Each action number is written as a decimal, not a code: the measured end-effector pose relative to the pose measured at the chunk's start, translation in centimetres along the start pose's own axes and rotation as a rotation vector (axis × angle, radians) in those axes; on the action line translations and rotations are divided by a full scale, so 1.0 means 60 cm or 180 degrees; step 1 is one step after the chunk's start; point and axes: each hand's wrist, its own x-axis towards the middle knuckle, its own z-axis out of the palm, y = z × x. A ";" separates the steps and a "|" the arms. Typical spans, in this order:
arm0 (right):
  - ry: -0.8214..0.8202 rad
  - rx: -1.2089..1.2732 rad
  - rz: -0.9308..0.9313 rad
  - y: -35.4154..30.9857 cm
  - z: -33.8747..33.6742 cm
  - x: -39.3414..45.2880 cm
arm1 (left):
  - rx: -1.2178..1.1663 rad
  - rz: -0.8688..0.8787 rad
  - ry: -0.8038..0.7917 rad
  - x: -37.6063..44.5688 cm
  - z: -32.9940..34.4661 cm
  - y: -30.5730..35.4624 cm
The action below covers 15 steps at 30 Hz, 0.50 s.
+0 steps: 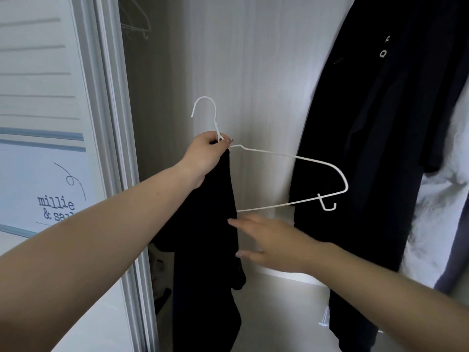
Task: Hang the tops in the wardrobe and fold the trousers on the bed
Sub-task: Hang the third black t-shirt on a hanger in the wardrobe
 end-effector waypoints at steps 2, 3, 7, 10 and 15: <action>-0.0478 0.0192 0.0254 0.004 0.035 0.015 | -0.0063 -0.0006 -0.0041 -0.004 0.000 0.007; -0.0693 0.0220 0.0296 0.005 0.048 0.017 | -0.0088 -0.0010 -0.0049 -0.006 -0.002 0.010; -0.0927 -0.0646 0.0123 0.020 0.071 0.005 | -0.0130 -0.0031 0.0028 -0.012 -0.028 0.009; -0.0763 -0.0922 -0.0038 0.047 0.055 -0.014 | -0.0035 -0.0016 0.0188 -0.016 -0.053 -0.012; -0.0437 0.0148 -0.0039 0.085 0.002 -0.052 | 0.0210 -0.0136 0.0383 -0.014 -0.090 -0.059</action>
